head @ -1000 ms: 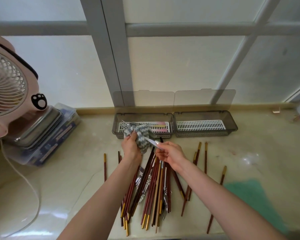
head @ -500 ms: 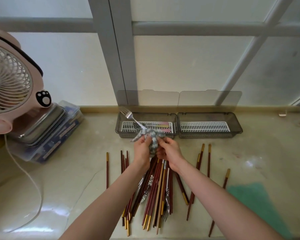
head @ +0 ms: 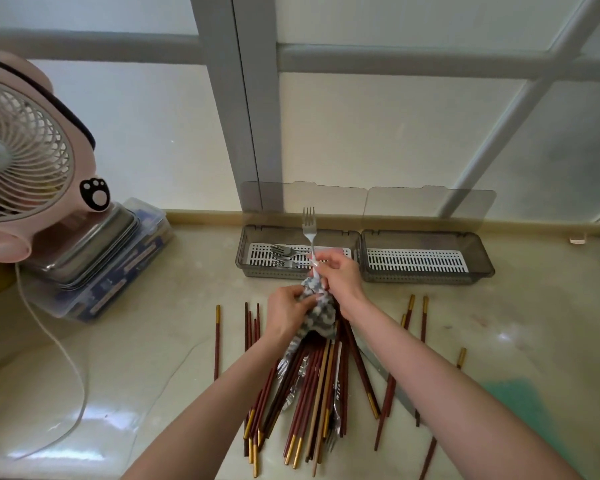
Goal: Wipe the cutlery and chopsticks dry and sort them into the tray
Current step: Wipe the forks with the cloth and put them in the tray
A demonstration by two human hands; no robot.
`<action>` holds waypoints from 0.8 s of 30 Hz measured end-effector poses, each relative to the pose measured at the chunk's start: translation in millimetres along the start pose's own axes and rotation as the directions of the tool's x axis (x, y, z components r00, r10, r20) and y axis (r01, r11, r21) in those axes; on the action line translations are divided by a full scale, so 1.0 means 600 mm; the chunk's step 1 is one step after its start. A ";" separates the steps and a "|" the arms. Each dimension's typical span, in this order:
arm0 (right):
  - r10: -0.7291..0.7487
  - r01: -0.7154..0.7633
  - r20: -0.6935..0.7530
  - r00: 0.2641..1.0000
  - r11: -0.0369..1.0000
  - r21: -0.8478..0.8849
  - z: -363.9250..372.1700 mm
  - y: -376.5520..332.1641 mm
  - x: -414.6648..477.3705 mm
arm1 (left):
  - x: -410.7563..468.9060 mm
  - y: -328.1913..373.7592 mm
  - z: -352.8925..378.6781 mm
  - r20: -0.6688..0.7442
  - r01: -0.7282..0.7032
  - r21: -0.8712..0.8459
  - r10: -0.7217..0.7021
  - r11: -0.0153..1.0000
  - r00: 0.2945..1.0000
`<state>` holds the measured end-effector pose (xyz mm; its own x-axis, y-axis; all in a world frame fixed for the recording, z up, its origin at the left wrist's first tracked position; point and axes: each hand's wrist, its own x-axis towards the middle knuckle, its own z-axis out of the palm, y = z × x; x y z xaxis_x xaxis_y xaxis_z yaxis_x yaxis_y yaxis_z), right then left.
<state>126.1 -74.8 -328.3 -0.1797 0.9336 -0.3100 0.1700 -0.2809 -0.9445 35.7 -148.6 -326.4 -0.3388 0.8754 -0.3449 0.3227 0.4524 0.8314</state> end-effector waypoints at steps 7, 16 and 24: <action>-0.207 0.164 0.024 0.978 0.694 -0.701 -0.007 -0.014 0.062 | 0.006 -0.040 -0.066 0.023 0.207 -0.539 -0.231 0.817 0.973; -0.216 0.242 0.179 0.960 0.319 -0.916 0.004 0.003 0.126 | -0.002 -0.075 -0.122 -0.024 0.155 -0.707 -0.242 0.690 0.970; -0.426 0.528 0.341 0.838 0.474 -0.705 0.028 0.025 0.055 | -0.004 -0.115 -0.180 -0.063 0.110 -0.834 -0.291 0.541 0.955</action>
<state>106.6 -52.0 -354.3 -0.5530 0.8264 0.1061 0.6688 0.5162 -0.5350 -81.4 -200.4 -335.9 -0.4726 0.6934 -0.5439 -0.6000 0.1989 0.7749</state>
